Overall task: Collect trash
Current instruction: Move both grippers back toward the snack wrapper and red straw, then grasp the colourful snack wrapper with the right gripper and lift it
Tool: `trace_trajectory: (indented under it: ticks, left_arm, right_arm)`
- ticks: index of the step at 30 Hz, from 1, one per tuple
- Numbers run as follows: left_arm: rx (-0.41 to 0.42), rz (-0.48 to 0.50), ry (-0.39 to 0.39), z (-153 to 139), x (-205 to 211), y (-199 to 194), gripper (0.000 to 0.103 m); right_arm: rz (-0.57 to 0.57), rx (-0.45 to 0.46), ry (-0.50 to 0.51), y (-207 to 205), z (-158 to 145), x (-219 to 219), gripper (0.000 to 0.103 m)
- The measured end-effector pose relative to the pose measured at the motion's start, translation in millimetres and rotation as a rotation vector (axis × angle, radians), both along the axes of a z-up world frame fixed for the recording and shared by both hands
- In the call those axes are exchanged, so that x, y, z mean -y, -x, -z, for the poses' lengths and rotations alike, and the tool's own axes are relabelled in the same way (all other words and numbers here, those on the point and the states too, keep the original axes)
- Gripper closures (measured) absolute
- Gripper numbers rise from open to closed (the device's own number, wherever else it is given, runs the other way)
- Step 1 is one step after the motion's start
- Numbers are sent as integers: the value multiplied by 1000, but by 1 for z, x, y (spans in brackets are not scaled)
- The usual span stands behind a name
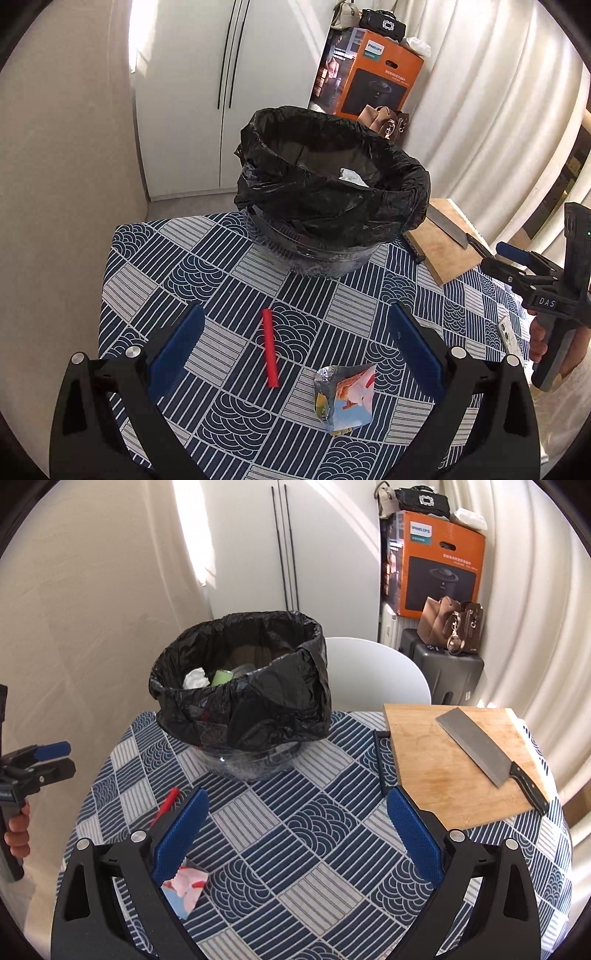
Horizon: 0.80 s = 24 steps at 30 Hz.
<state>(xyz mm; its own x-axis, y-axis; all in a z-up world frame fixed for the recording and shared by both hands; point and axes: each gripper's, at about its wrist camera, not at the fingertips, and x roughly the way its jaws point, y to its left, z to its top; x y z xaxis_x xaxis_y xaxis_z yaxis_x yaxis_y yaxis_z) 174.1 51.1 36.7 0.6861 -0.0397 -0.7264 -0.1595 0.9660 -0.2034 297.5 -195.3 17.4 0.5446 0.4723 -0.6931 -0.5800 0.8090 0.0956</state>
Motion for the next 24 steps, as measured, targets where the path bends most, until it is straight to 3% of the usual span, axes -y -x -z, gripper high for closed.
trace_trajectory:
  ticks: [7, 12, 24]
  left_arm:
    - [-41, 113, 31, 16, -16, -5, 6]
    - [-66, 170, -4, 29, -23, -4, 6]
    - [-149, 213, -9, 68, -37, 6, 6]
  right_arm:
    - [100, -55, 35, 30, 31, -2, 10]
    - [143, -81, 45, 52, 51, -10, 10]
    - [113, -204, 75, 84, 97, -53, 10]
